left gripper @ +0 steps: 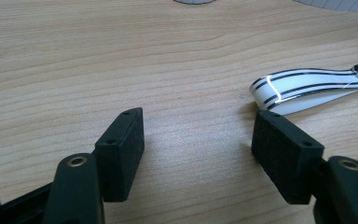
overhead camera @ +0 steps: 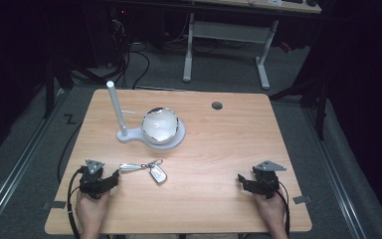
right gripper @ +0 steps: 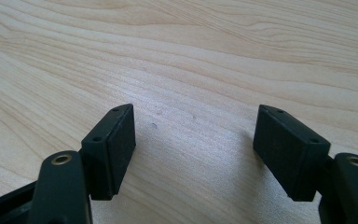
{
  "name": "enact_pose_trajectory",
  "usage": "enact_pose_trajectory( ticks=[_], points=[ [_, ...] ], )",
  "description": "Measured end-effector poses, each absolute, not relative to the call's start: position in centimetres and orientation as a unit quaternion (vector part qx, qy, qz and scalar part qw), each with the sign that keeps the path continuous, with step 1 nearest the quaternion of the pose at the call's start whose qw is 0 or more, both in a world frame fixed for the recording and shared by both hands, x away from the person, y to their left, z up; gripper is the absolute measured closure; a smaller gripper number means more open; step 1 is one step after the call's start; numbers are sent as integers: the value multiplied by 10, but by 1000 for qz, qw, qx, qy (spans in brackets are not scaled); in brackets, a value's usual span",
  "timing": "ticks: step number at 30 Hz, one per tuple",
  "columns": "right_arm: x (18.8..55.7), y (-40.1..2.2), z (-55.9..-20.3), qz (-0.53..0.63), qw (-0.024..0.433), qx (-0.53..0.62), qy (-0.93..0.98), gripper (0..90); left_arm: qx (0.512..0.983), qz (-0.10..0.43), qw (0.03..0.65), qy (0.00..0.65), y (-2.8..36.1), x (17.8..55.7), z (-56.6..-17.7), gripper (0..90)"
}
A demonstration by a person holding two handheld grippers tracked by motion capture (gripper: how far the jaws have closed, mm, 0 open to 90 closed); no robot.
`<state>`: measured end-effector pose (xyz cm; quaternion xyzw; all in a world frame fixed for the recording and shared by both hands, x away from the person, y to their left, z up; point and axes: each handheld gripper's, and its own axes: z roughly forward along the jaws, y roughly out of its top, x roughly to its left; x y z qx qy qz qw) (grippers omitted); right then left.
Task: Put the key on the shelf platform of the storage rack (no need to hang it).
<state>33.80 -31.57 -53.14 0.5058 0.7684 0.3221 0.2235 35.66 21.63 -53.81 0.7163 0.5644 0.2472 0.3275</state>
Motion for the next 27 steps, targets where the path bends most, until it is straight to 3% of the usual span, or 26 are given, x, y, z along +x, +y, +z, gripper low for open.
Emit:
enact_pose_trajectory(
  ticks=[27],
  points=[
    [338,-316,-531,322,224,505,769,300,725,239,328,556,214,357,-538,271]
  ],
)
